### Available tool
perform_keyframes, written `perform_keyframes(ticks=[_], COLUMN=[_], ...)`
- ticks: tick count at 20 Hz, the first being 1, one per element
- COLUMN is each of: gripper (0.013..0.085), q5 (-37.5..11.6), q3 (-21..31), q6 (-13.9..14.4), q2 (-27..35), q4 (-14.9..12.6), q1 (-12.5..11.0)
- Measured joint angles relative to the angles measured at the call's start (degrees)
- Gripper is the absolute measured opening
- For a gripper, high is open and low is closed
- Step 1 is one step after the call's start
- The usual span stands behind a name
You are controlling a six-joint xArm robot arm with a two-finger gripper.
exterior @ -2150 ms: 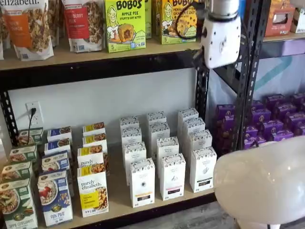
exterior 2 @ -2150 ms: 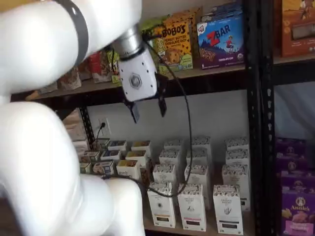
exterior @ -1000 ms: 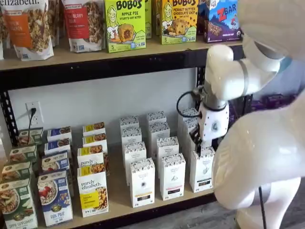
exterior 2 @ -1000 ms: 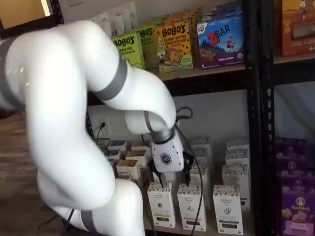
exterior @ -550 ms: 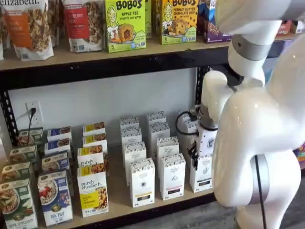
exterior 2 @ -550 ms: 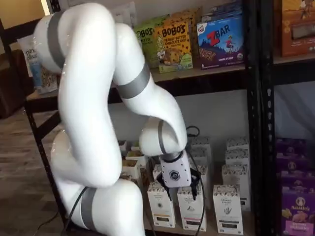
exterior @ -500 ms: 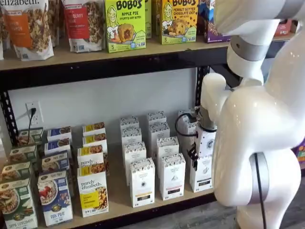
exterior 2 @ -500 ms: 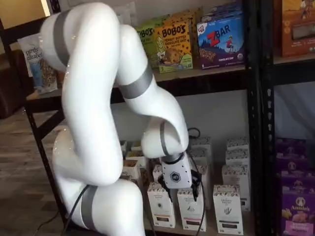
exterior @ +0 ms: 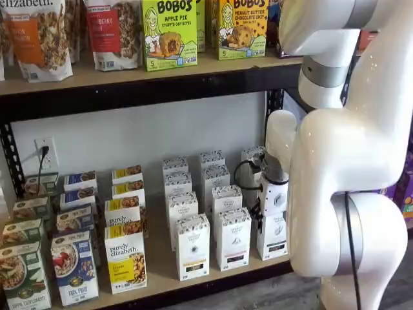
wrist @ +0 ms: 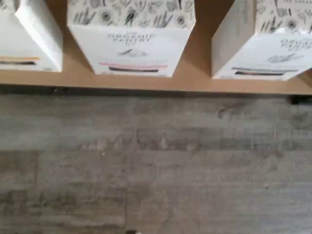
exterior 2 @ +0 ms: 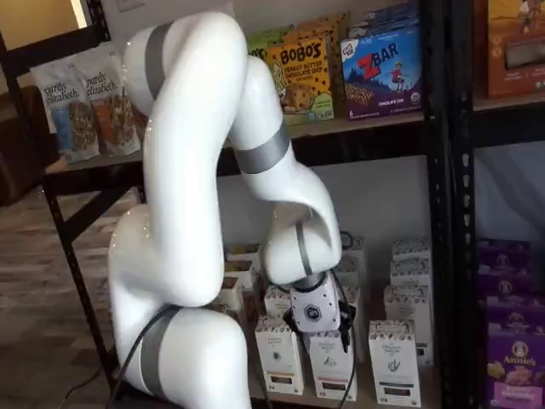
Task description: Pick up the white box with a green strip in the middle, on the bottom shelf, the sixth box from the left
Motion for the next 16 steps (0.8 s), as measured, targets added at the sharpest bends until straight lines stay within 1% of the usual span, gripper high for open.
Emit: perform_keyframes(ticks=[1, 2, 4, 6, 9, 11, 13, 14, 16], gripper=[0.0850, 0.0850, 0.0850, 0.0850, 0.0850, 0.0850, 0.0850, 0.0850, 0.0850], q5=[-0.3, -0.9, -1.5, -1.4, 0.0, 0.4, 0.7, 1.0, 1.4], q3=[-1.2, -2.2, -4.3, -6.2, -9.5, -11.6, -13.8, -15.2, -17.6], q6=[1.5, 2.1, 2.6, 2.4, 2.5, 1.4, -1.6, -2.4, -2.5], q2=[1.3, 2.6, 4.9, 6.8, 9.6, 11.4, 13.5, 14.7, 16.7], q4=[-1.8, -2.6, -3.4, -3.3, -3.7, -2.8, 0.1, 0.7, 0.1], q1=[-0.3, -0.5, -0.9, -0.9, -1.0, -1.2, -1.3, -1.6, -2.2])
